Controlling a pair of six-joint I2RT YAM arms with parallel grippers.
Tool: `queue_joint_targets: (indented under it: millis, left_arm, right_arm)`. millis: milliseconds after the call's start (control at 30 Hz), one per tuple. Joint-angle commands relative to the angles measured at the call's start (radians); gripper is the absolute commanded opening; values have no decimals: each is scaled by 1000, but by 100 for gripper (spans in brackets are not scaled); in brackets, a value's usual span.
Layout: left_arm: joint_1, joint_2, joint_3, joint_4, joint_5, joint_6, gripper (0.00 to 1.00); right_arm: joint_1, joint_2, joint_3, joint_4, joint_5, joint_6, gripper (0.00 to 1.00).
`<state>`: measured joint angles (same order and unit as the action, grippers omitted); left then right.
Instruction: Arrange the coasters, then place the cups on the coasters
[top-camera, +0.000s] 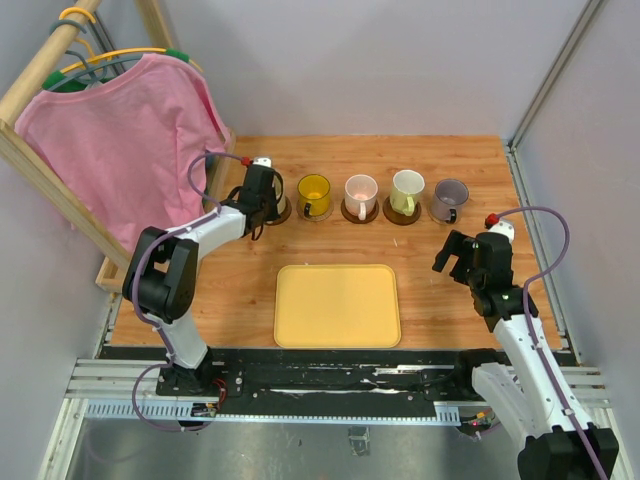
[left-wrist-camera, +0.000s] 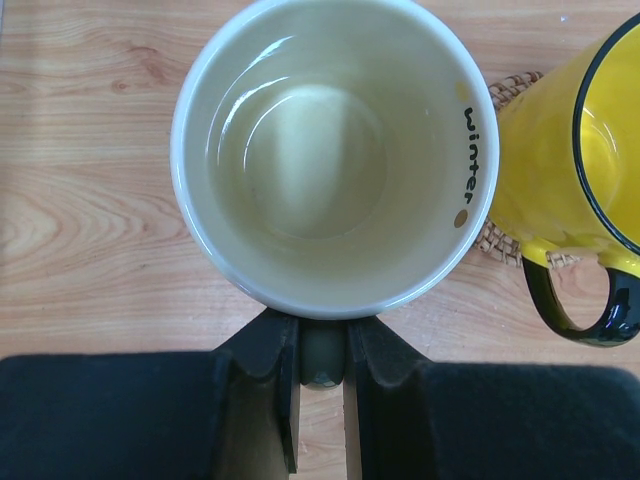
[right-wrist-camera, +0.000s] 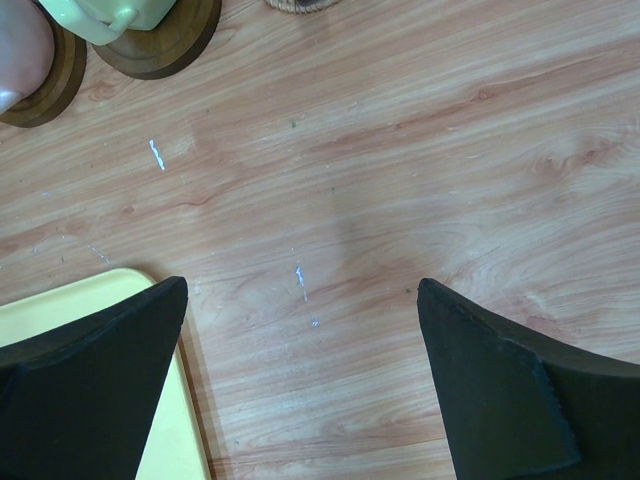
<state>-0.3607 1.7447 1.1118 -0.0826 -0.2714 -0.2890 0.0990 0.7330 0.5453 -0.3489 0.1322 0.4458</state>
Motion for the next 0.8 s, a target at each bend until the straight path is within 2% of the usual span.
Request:
queue_joint_targets:
  millis: [0,767]
  left_arm:
    - [15,-7,17,117,-4,-10,1]
    - [16,5,-8,95,-12,-18,0]
  right_arm:
    - [-15,-4,10,2,-13,10,100]
    - [-14,6,2,7,-30,21,100]
